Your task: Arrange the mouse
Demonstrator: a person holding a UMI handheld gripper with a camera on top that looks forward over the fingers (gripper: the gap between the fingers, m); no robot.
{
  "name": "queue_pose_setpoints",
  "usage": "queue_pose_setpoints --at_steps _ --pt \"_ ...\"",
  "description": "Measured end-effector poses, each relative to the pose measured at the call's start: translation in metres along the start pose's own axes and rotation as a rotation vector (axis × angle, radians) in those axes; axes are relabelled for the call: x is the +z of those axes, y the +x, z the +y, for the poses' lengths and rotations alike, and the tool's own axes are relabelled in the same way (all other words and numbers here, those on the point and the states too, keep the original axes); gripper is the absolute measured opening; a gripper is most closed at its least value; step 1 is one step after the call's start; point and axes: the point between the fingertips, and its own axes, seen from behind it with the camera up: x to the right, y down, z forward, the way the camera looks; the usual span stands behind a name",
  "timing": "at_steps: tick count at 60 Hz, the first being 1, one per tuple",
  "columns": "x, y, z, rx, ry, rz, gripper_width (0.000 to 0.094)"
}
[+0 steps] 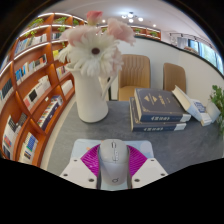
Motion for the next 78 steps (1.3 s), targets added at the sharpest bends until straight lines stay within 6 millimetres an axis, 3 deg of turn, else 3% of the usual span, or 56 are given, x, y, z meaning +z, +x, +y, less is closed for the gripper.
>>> queue_pose_setpoints --at_steps 9,17,25,26,30,40,46,58,70,78 --pt "0.024 -0.008 0.053 0.021 -0.072 0.009 0.0353" --pt "0.026 -0.005 0.049 -0.001 -0.035 0.022 0.0369" --pt "0.026 -0.008 0.052 0.004 -0.047 0.014 0.0514" --pt "0.026 -0.008 0.053 0.008 -0.057 0.009 0.0546" --pt "0.018 -0.01 0.051 0.023 -0.065 0.005 0.0866" --pt "-0.026 0.004 0.011 0.045 -0.005 -0.012 0.0862" --pt "-0.066 0.033 -0.018 0.072 0.055 -0.012 0.0863" --pt "-0.158 0.126 -0.057 0.037 0.153 -0.003 0.0862" --pt "-0.22 0.234 -0.063 0.04 0.201 0.032 0.0856" --pt "-0.245 0.285 -0.056 0.043 0.208 0.049 0.0857"
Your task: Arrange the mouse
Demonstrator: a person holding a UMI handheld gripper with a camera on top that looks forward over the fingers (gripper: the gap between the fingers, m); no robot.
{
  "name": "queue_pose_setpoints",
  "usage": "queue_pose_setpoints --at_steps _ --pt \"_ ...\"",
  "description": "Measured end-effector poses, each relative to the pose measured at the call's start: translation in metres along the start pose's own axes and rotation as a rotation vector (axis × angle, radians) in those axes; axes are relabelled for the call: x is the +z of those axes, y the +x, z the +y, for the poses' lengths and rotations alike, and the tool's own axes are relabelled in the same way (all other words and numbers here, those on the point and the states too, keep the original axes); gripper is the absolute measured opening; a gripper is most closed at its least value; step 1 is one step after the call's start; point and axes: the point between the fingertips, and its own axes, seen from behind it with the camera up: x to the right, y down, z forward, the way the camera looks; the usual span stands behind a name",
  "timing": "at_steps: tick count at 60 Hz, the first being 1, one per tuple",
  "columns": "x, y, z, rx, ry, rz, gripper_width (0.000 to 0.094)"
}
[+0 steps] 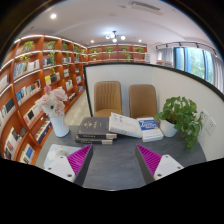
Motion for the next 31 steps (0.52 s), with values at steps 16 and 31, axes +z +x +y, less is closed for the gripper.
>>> queue_pose_setpoints --at_steps 16,31 --pt "-0.022 0.05 0.008 0.006 -0.008 -0.001 0.0857" --pt "-0.022 0.069 0.013 0.016 -0.011 0.01 0.0857"
